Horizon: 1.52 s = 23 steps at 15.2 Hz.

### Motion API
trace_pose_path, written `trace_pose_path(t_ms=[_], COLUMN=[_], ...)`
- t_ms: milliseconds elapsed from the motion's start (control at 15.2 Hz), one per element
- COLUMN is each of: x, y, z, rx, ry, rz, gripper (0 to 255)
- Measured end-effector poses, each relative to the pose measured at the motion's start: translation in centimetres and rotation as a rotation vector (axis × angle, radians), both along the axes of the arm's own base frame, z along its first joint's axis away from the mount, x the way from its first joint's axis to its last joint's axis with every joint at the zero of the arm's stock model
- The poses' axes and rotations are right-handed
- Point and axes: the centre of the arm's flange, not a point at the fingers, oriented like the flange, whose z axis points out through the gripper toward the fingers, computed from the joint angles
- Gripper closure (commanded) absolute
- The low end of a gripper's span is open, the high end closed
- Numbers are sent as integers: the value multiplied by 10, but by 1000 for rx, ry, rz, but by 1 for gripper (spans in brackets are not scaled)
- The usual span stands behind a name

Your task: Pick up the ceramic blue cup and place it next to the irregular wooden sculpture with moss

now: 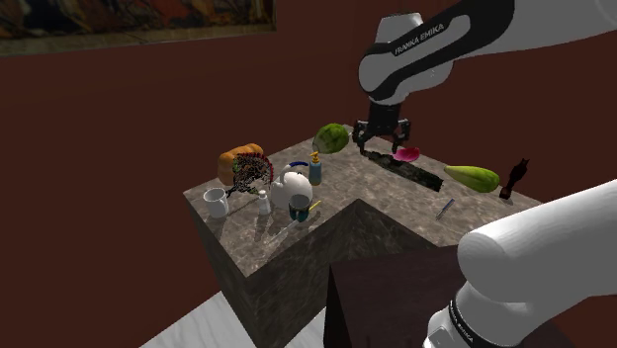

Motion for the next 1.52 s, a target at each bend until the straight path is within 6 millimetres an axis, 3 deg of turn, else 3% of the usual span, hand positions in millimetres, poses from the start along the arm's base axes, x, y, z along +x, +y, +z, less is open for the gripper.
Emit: trace_pose_path(t_ms=[1518], x=[83], y=[180], z=[-224], rx=[29], ry=[21], rz=[17], gripper=[0])
